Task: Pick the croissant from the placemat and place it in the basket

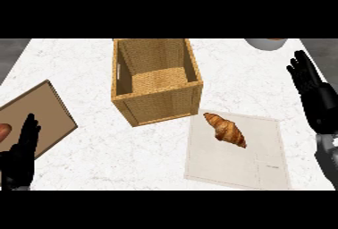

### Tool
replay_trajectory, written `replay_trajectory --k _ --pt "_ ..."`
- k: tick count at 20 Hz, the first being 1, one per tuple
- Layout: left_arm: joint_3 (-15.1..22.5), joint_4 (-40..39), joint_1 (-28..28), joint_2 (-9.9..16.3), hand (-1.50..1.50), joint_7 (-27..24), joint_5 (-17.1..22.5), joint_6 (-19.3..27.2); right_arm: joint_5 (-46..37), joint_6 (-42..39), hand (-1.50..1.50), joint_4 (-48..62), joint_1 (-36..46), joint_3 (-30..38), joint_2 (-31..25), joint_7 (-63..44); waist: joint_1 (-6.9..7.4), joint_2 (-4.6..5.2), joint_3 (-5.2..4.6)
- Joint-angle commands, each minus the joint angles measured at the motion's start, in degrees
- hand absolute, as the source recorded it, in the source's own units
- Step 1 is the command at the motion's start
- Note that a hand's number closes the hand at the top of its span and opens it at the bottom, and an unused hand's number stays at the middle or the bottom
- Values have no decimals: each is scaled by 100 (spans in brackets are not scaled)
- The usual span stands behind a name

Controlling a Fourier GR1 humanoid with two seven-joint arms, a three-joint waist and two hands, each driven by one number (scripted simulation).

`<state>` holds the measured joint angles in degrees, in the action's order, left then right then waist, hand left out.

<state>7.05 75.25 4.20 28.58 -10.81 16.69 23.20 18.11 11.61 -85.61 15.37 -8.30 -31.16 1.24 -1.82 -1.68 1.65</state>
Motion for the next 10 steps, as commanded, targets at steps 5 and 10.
replay_trajectory --k 5,10 --pt "579 682 -1079 378 0 -254 -540 -620 736 -2477 150 -746 697 -1894 790 99 547 253 -129" --pt "786 882 -1388 462 0 -24 -520 -992 1582 -3065 150 -937 73 -3032 1905 -129 302 188 -143"
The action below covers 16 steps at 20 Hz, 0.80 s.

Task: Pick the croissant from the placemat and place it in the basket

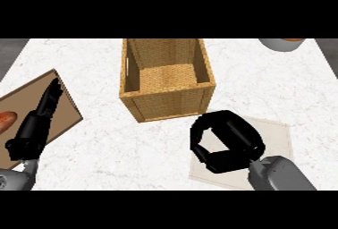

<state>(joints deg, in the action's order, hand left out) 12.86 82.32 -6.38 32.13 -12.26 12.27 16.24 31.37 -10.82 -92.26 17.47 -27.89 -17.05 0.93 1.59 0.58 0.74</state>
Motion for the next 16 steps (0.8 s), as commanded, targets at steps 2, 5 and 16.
replay_trajectory --k 2,5,16 --pt "78 37 -478 231 0 379 -73 -357 -160 -549 -150 -629 -281 -1366 531 -148 -200 -72 -72" --pt "179 405 -597 90 0 806 -148 -223 -1131 236 -150 -1840 -368 -1287 135 -371 -297 -112 -74" --pt "154 240 -701 110 0 765 -156 -354 -2627 -1463 -150 -1799 2864 -379 -2271 -2156 -71 -81 -107"
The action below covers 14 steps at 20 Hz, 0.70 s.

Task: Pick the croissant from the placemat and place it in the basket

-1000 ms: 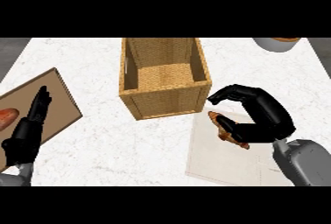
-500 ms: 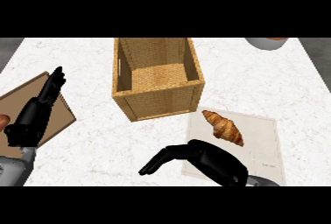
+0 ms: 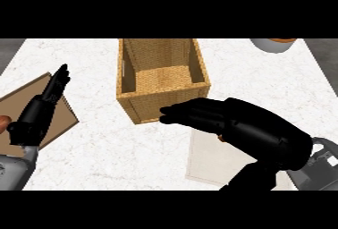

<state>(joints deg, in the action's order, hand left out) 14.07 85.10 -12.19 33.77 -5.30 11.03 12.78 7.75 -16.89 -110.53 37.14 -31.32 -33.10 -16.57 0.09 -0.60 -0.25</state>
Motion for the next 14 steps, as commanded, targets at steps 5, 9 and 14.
replay_trajectory --k 5,9,14 --pt "-25 40 -191 5 0 76 9 -164 277 -2668 -150 498 1650 -195 -1346 -317 152 77 6" --pt "-40 -201 -428 -177 0 262 -61 -140 497 -3589 -150 1209 2181 -252 -1106 -281 79 92 14" --pt "-35 256 79 -259 0 176 -225 -106 -27 -4190 -150 1760 2248 -170 -822 -236 108 74 23"
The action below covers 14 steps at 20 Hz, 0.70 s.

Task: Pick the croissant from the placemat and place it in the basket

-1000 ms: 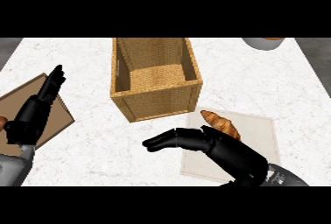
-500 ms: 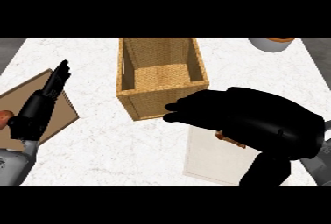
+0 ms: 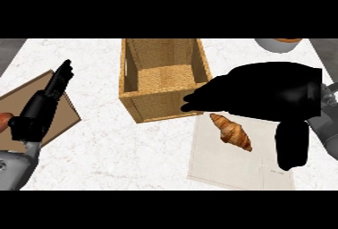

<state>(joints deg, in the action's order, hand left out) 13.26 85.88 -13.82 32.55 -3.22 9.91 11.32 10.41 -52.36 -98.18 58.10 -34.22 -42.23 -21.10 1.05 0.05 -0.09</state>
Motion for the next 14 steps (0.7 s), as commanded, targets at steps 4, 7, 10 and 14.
replay_trajectory --k 4,7,10,14 --pt "-185 162 -35 -55 0 229 -150 -56 -1368 -469 -150 635 -322 -214 442 634 -24 20 13" --pt "-110 72 18 -316 0 117 -392 7 -1641 -810 -150 1017 -98 96 529 1138 -25 16 11" --pt "-395 265 515 -68 0 -132 -146 -322 -2310 -504 -150 916 -497 -322 719 1378 26 10 11" --pt "-426 26 381 -245 0 -234 -308 -380 -3175 -321 -150 925 -859 -615 627 1897 -35 12 12"
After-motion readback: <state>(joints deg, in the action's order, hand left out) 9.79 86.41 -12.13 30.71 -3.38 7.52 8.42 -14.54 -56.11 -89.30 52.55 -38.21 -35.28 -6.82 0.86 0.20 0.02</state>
